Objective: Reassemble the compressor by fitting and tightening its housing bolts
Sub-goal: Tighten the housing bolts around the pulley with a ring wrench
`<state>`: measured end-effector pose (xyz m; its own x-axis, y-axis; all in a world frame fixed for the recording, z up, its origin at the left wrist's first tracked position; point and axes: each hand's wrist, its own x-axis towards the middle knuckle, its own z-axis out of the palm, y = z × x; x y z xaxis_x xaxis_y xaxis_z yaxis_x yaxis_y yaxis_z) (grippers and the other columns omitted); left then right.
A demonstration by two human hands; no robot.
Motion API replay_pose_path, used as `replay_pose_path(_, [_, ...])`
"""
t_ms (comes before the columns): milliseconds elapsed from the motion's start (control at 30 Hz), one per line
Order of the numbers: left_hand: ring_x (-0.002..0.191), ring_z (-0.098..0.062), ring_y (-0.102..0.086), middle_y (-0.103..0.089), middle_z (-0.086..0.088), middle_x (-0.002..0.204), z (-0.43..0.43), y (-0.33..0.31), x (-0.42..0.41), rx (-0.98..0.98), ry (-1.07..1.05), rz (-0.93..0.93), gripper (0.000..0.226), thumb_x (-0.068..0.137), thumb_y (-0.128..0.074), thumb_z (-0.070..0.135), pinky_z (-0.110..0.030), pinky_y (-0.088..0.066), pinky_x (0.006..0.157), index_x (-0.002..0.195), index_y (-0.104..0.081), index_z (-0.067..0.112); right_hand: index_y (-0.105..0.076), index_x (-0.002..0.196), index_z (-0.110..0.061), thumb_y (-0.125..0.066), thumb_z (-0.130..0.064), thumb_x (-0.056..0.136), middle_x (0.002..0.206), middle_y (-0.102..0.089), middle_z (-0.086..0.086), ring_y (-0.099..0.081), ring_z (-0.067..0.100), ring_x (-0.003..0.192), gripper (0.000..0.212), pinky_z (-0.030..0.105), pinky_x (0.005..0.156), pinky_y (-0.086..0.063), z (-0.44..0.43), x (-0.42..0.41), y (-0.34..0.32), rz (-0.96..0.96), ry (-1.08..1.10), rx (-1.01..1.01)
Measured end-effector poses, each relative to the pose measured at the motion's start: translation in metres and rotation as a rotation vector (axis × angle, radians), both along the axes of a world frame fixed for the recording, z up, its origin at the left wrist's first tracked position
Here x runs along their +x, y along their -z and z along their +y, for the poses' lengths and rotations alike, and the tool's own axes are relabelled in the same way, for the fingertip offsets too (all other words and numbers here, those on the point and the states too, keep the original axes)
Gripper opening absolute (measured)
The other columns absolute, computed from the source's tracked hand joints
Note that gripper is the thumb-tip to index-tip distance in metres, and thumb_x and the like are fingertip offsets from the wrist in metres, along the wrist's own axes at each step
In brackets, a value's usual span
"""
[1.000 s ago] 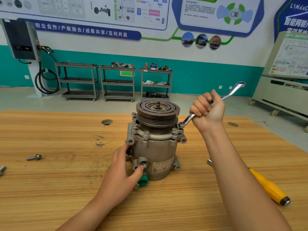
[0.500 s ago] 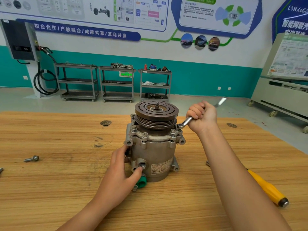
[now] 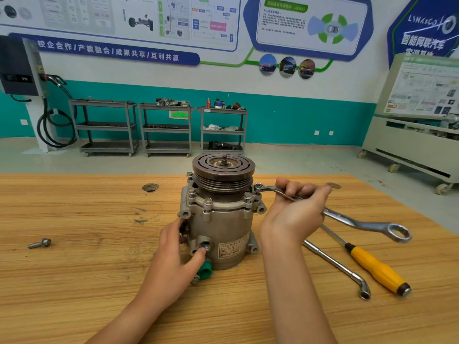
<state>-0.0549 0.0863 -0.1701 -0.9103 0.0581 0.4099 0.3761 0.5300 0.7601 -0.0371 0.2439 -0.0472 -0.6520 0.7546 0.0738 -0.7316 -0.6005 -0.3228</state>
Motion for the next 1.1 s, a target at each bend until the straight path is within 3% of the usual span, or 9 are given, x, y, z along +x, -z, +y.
replay_pose_path(167, [0.116,-0.002,-0.041,-0.030,0.020,0.124,-0.001,0.001,-0.001,0.005,0.007,-0.003,0.070,0.084,-0.064,0.032,-0.022,-0.034,0.093,0.140,-0.022,0.033,-0.032,0.060,-0.018,-0.028,-0.019,0.099,0.040,-0.022,-0.007,-0.021,0.009,0.033,0.039,0.016,0.035,-0.024,0.051,0.001,-0.035,0.094,-0.172,0.021])
replay_pose_path(300, [0.117,-0.001,-0.039,-0.029,0.019,0.126,-0.001,0.001,-0.001,0.011,0.008,-0.003,0.070,0.084,-0.064,0.032,-0.022,-0.033,0.095,0.139,-0.021,0.035,-0.030,0.060,-0.018,-0.028,-0.023,0.100,0.036,-0.019,-0.008,-0.014,0.006,0.027,0.041,0.015,0.031,-0.011,0.064,-0.034,-0.052,-0.129,-0.399,0.159])
replay_pose_path(400, [0.115,0.002,-0.038,-0.028,0.022,0.124,-0.002,0.001,-0.001,0.015,0.010,-0.007,0.070,0.084,-0.064,0.033,-0.020,-0.033,0.093,0.138,-0.020,0.038,-0.029,0.060,-0.018,-0.028,-0.021,0.100,0.034,-0.020,-0.007,-0.015,0.007,0.024,0.040,0.015,0.028,-0.010,0.059,-0.060,-0.045,-0.275,-0.555,0.154])
replay_pose_path(533, [0.116,0.001,-0.040,-0.029,0.023,0.124,-0.003,0.002,-0.002,0.026,0.013,-0.007,0.068,0.083,-0.065,0.033,-0.023,-0.038,0.094,0.130,-0.017,0.046,-0.028,0.058,-0.017,-0.030,-0.018,0.099,0.032,-0.022,-0.006,-0.017,0.007,0.022,0.041,0.016,0.025,-0.012,0.054,-0.078,-0.035,-0.327,-0.687,0.097])
replay_pose_path(700, [0.116,0.000,-0.043,-0.029,0.024,0.123,-0.004,0.003,-0.002,0.032,0.018,-0.011,0.069,0.082,-0.066,0.033,-0.029,-0.044,0.095,0.126,-0.016,0.050,-0.028,0.058,-0.017,-0.030,-0.019,0.100,0.033,-0.022,-0.006,-0.018,0.007,0.022,0.043,0.016,0.024,-0.013,0.051,-0.093,-0.037,-0.428,-0.763,0.225])
replay_pose_path(800, [0.116,0.001,-0.042,-0.030,0.023,0.124,-0.003,0.003,-0.002,0.035,0.014,-0.003,0.070,0.082,-0.067,0.032,-0.027,-0.042,0.095,0.130,-0.018,0.047,-0.027,0.058,-0.018,-0.031,-0.021,0.101,0.033,-0.022,-0.006,-0.019,0.007,0.022,0.044,0.016,0.024,-0.013,0.052,-0.095,-0.033,-0.425,-0.747,0.215])
replay_pose_path(967, [0.119,-0.002,-0.042,-0.030,0.021,0.126,-0.002,0.003,-0.001,0.018,0.009,-0.006,0.071,0.083,-0.066,0.031,-0.030,-0.043,0.096,0.139,-0.022,0.037,-0.028,0.062,-0.016,-0.028,-0.017,0.100,0.037,-0.024,-0.007,-0.020,0.008,0.027,0.038,0.014,0.030,-0.020,0.058,-0.070,-0.010,-0.272,-0.473,-0.084])
replay_pose_path(1100, [0.117,-0.002,-0.044,-0.031,0.020,0.123,-0.001,0.003,-0.001,0.019,0.002,0.001,0.069,0.083,-0.066,0.030,-0.025,-0.039,0.093,0.137,-0.022,0.038,-0.031,0.064,-0.016,-0.029,-0.022,0.102,0.041,-0.030,-0.006,-0.033,0.011,0.034,0.039,0.018,0.045,-0.045,0.036,-0.034,0.007,-0.149,-0.164,-0.099])
